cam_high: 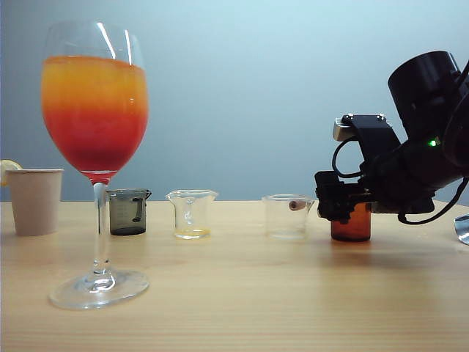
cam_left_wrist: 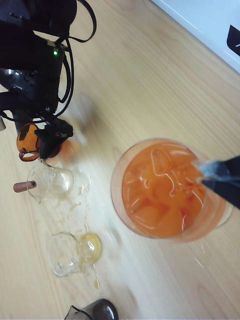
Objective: Pick up the fourth measuring cup from the left, pour the grenadine inside into the goblet, and finally put the measuring cup back in its original place.
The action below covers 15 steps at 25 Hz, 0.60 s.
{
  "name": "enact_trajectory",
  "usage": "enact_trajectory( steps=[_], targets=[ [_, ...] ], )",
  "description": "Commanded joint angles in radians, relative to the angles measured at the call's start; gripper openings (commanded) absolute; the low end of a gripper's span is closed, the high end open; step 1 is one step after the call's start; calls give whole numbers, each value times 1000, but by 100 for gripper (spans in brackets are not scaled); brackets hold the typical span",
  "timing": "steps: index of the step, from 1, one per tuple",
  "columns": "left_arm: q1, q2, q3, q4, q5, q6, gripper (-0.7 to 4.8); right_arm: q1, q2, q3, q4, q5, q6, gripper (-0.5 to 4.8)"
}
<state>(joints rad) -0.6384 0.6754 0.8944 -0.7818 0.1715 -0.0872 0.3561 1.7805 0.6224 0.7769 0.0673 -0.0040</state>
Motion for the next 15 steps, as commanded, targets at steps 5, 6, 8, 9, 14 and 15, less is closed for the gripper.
enact_trajectory(
  steps=[5, 6, 8, 9, 14, 15],
  targets=[
    [2, -2, 5, 13, -3, -3, -5, 0, -56, 1, -106, -3, 5, 479],
    [2, -2, 5, 13, -3, -3, -5, 0, -66, 1, -120, -8, 5, 479],
    [2, -2, 5, 13, -3, -3, -5, 0, -86, 1, -145, -23, 5, 479],
    [2, -2, 5, 13, -3, -3, -5, 0, -95, 1, -157, -23, 5, 479],
    [2, -2, 5, 14, -3, -3, -5, 0, -178, 1, -306, -47, 5, 479],
    [2, -2, 5, 14, -3, -3, -5, 0, -194, 2, -336, -48, 5, 479]
  ],
)
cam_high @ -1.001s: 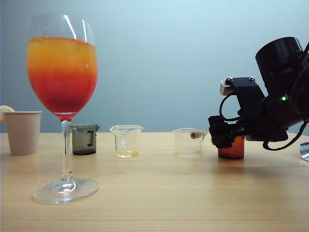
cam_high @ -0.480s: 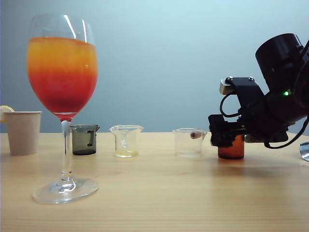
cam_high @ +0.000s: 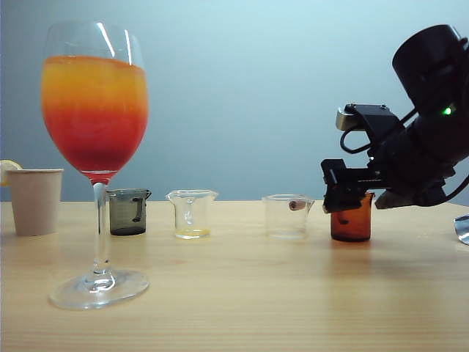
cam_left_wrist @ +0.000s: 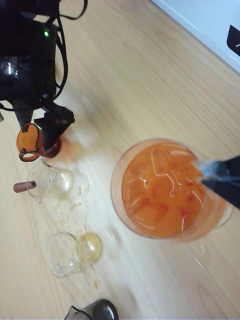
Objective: Pick up the fourth measuring cup from the left, pour the grenadine inside into the goblet, and finally put the measuring cup back in its original place.
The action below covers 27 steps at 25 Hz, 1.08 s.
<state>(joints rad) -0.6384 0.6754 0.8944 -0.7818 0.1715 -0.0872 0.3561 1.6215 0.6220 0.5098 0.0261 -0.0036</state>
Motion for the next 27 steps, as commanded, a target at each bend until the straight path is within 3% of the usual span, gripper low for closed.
enact_trajectory(
  steps=[1, 6, 12, 13, 14, 16, 21, 23, 27],
  targets=[
    [2, -2, 5, 14, -3, -3, -5, 0, -51, 2, -98, -8, 5, 479],
    [2, -3, 5, 16, -3, -3, -5, 0, -153, 2, -266, -33, 5, 479],
    [2, -5, 5, 40, -45, -3, -5, 0, -369, 2, -464, -135, 72, 479],
    [2, -5, 5, 45, -51, -3, -5, 0, -405, 2, -488, -166, 84, 441],
    [2, -5, 5, 58, -72, -3, -5, 0, -488, 2, -535, -237, 100, 252],
    [2, -5, 5, 71, -85, -3, -5, 0, -571, 2, -574, -303, 104, 132],
    [2, -16, 5, 92, -111, -6, -5, 0, -761, 2, -626, -414, 104, 68],
    [2, -23, 4, 89, -153, -31, -5, 0, -864, 2, -666, -410, 103, -3],
    [0, -49, 2, 92, -221, -37, -5, 0, -1019, 2, -774, -315, 21, -2]
  ],
)
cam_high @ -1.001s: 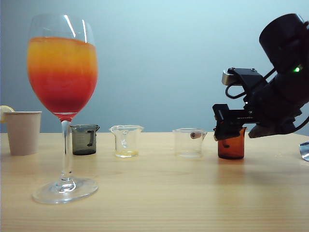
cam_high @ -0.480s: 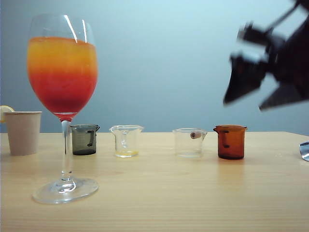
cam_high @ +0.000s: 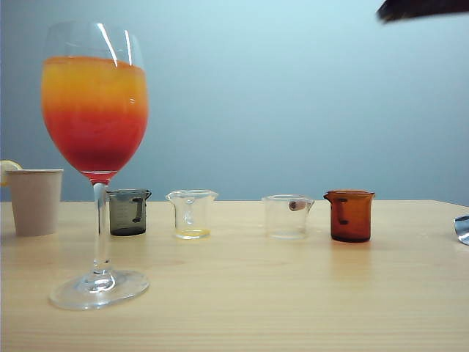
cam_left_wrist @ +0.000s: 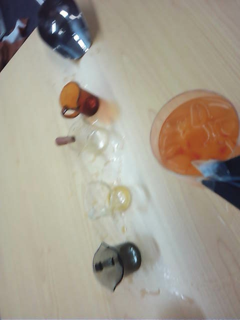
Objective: Pick up the fourth measuring cup from the left, pour the grenadine inside into the goblet, and finally put the measuring cup back in its original place.
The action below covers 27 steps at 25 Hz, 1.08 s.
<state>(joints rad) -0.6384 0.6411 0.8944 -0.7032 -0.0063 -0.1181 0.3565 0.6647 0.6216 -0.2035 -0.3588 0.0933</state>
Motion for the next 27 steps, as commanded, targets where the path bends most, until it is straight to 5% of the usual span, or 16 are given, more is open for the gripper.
enact_trajectory(
  steps=[1, 5, 27],
  targets=[
    [0, -24, 0, 13, -60, -6, -5, 0, -85, 2, -83, 102, -110, -2],
    [0, -68, -30, 52, -110, -6, -5, 0, -188, 0, -161, 254, -216, -1],
    [0, -388, -473, 462, -218, 84, -5, 0, -418, -183, -85, 353, -218, -1]
  ],
)
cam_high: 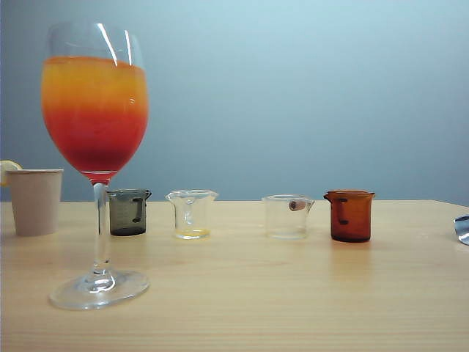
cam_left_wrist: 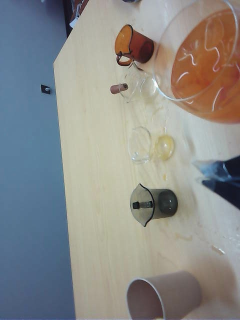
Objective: Pick up the fourth measuring cup from the left, pour the grenadine inside into the goblet, and finally put the measuring cup back in its original place.
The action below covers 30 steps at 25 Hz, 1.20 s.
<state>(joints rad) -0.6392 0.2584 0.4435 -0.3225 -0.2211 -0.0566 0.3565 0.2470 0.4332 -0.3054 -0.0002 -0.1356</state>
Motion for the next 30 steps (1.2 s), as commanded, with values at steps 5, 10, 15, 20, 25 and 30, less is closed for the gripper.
enact_trajectory(
  steps=[5, 10, 15, 20, 25, 30],
  targets=[
    [1, -10, -84, 161, -10, 23, -5, 0, -1, 6, 14, 2, 12, -1],
    [1, -11, -147, 283, 1, 23, -5, 0, -1, 6, 14, 2, 12, -1],
    [3, -12, -168, 340, 124, 27, -5, 0, -1, 6, 14, 2, 12, -1],
    [26, -148, -211, 339, 80, 85, -5, 0, -1, 6, 14, 1, 12, -1],
    [233, -246, -263, 339, 166, 32, -5, -1, -1, 6, 13, 1, 12, -1],
    [418, -257, -294, 339, 261, 11, -5, -1, -1, 6, 11, 1, 12, -1]
  ],
)
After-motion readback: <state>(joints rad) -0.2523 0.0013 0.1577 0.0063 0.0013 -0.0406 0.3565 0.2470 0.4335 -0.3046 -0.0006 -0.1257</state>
